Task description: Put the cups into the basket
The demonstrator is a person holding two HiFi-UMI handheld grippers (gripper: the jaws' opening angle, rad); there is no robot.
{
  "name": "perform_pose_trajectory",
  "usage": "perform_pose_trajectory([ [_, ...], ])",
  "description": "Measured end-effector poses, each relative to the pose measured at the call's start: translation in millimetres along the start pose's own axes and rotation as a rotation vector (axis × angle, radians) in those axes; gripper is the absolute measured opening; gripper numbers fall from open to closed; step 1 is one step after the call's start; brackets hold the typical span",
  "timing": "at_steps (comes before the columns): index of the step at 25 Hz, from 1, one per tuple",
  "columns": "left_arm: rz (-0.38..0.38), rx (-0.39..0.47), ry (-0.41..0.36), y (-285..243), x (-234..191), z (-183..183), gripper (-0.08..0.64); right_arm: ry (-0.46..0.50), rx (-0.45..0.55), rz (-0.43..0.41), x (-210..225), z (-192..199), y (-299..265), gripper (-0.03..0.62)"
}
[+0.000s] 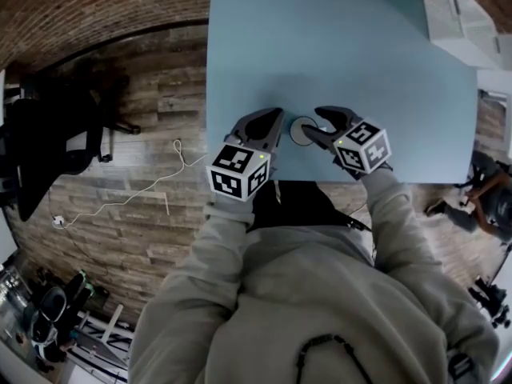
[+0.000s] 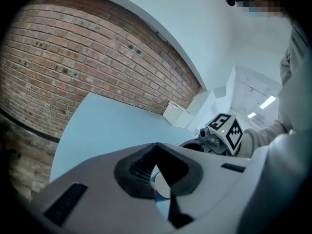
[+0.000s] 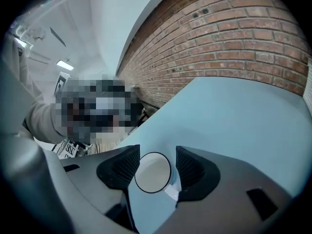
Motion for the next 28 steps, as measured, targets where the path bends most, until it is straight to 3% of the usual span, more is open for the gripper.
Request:
perform_pose_trajectory([
  [6,0.016,0.007,0.071,-2.6,-3.3,-0.9,-0.003,0.008,-0.061,-0.012,-0.1,10.3,-14.6,0.229],
  [10,0.019,0.011,0.054,-8.8,-3.6,-6.6,-0.003,0.039,-0.118,0.006,3.1,16.5,-25.4,0.232],
  [25,-0.020,-0.017,0.099,-8.1,-25.1,10.3,-0.003,0.035,-0.247,0.032,17.4,35.3,-40.4,0.230],
  [28,-0.050,-0.001,0.117,-1.3,-40.1,5.5,-0.003,0.077,-0.318,0.048,20.5,38.8,-44.5,0.230],
])
Point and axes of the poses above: the fingertips, and each gripper's own axes: y backward along the fingers, x to its right, z out of its underside, the point moved 1 cm from there along y, backward along the fingers, and after that the axes turned 8 degrees about -z, right-handed, at the moved point
